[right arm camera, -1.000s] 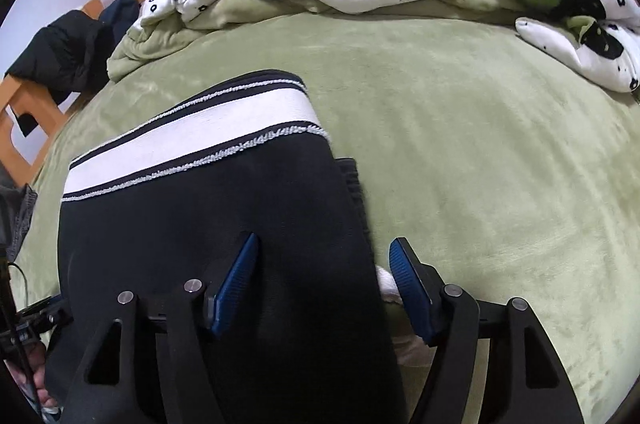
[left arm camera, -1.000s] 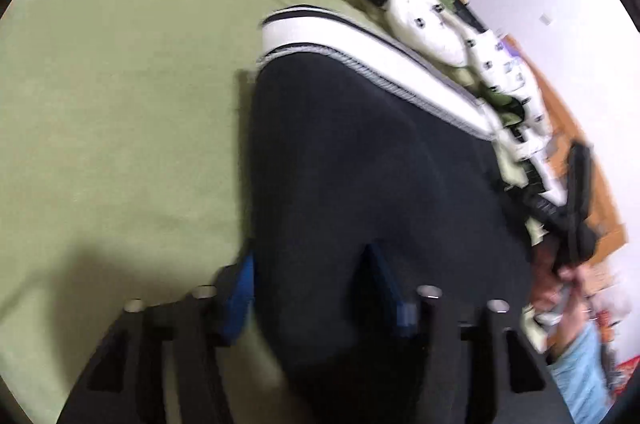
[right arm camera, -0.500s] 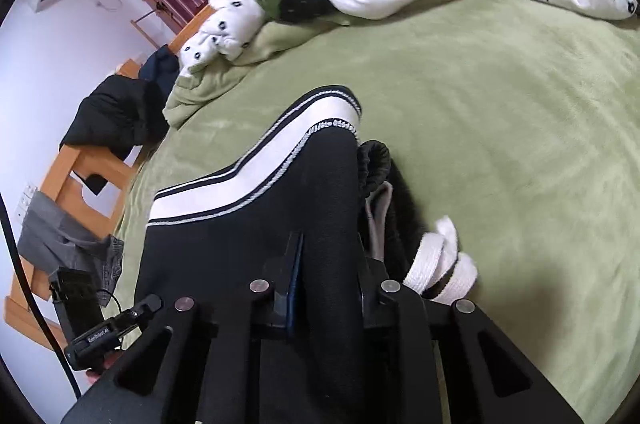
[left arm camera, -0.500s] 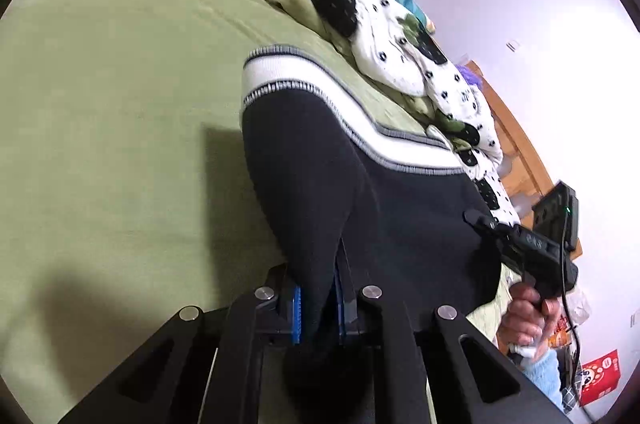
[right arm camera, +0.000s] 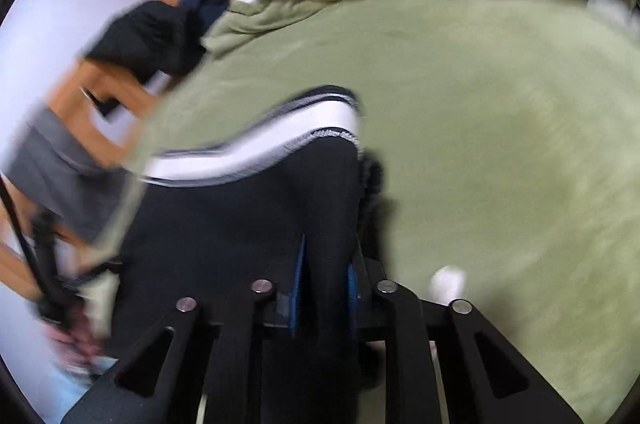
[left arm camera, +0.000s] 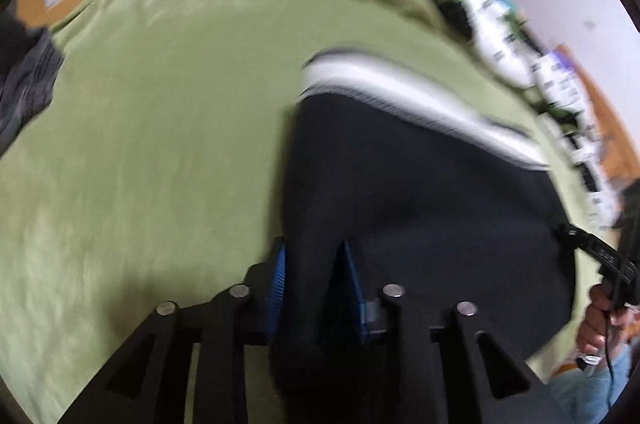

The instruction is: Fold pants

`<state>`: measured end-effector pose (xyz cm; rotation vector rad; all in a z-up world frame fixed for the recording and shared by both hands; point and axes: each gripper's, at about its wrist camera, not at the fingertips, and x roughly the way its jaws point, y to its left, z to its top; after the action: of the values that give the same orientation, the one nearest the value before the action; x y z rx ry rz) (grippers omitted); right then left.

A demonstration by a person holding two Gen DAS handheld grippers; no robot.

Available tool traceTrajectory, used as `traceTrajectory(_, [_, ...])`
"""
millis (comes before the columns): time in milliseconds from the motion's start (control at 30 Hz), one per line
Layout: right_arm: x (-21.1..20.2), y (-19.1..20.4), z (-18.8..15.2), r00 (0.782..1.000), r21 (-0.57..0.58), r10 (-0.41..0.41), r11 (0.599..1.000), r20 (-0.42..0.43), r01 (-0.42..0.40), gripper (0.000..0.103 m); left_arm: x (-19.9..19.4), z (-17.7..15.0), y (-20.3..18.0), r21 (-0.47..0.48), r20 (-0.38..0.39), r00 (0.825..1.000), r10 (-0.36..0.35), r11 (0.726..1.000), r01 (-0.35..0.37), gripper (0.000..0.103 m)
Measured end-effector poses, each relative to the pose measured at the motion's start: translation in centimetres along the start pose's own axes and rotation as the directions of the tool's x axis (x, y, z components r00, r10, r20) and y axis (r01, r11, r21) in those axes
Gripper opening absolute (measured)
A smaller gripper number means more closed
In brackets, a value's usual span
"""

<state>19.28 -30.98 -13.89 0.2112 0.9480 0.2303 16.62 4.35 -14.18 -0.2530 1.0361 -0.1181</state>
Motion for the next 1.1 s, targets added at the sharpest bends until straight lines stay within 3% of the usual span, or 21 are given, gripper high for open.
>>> traceTrajectory(33, [0.4, -0.4, -0.4, 1.000, 0.009, -0.011, 1.000, 0.001, 0.011, 0.023, 0.2, -0.1, 0.0, -0.020, -0.007, 1.000, -0.003, 1.000, 0.003, 0.043])
traceTrajectory(100, [0.0, -0.3, -0.5, 0.999, 0.002, -0.045, 0.999, 0.012, 0.045, 0.027, -0.2, 0.0, -0.2, -0.039, -0.002, 1.000, -0.005, 0.999, 0.005, 0.042])
traceTrajectory(200, [-2.0, 0.8, 0.0, 0.990, -0.059, -0.126, 0.990, 0.058, 0.130, 0.032, -2.2, 0.2, -1.3, 0.013, 0.086, 0.991, 0.101, 0.995, -0.102, 0.042])
traceTrajectory(267, [-3.2, 1.1, 0.4, 0.985, -0.074, -0.113, 0.990, 0.134, 0.123, 0.032, -3.4, 0.4, -2.2, 0.055, 0.152, 0.979, 0.135, 0.988, -0.145, 0.042])
traceTrajectory(367, [-2.5, 1.9, 2.0, 0.980, -0.088, -0.096, 0.990, 0.175, 0.113, 0.032, -3.9, 2.3, -4.5, 0.121, 0.223, 0.965, 0.138, 0.978, -0.168, 0.049])
traceTrajectory(567, [1.7, 4.2, 5.8, 0.991, -0.162, -0.058, 0.984, 0.119, 0.077, 0.032, -0.6, 7.9, -8.8, 0.229, 0.241, 0.966, 0.089, 0.963, -0.146, 0.051])
traceTrajectory(667, [5.3, 3.8, 5.9, 0.982, -0.198, -0.166, 0.963, 0.089, 0.181, 0.029, 3.8, 8.6, -8.2, 0.186, 0.170, 0.965, 0.197, 0.956, -0.228, 0.051])
traceTrajectory(700, [5.5, 3.5, 6.0, 0.982, -0.202, -0.163, 0.963, 0.099, 0.180, 0.028, 5.1, 8.4, -7.5, 0.166, 0.141, 0.968, 0.206, 0.959, -0.228, 0.053])
traceTrajectory(800, [6.0, 2.7, 6.7, 0.987, -0.174, -0.144, 0.973, 0.076, 0.155, 0.029, 5.4, 8.7, -5.6, 0.099, 0.123, 0.986, 0.114, 0.987, -0.127, 0.054])
traceTrajectory(867, [6.2, 2.8, 6.6, 0.984, -0.189, -0.158, 0.967, 0.088, 0.172, 0.028, 5.3, 9.1, -4.8, 0.066, 0.115, 0.990, 0.087, 0.993, -0.095, 0.053])
traceTrajectory(1033, [5.9, 3.0, 6.3, 0.983, -0.187, -0.151, 0.968, 0.103, 0.169, 0.031, 5.1, 7.9, -5.0, 0.085, 0.149, 0.986, 0.079, 0.992, -0.092, 0.053])
traceTrajectory(1100, [5.1, 3.1, 6.0, 0.981, -0.177, -0.154, 0.969, 0.114, 0.172, 0.034, 4.3, 7.4, -4.8, 0.079, 0.116, 0.993, 0.037, 0.996, -0.046, 0.051])
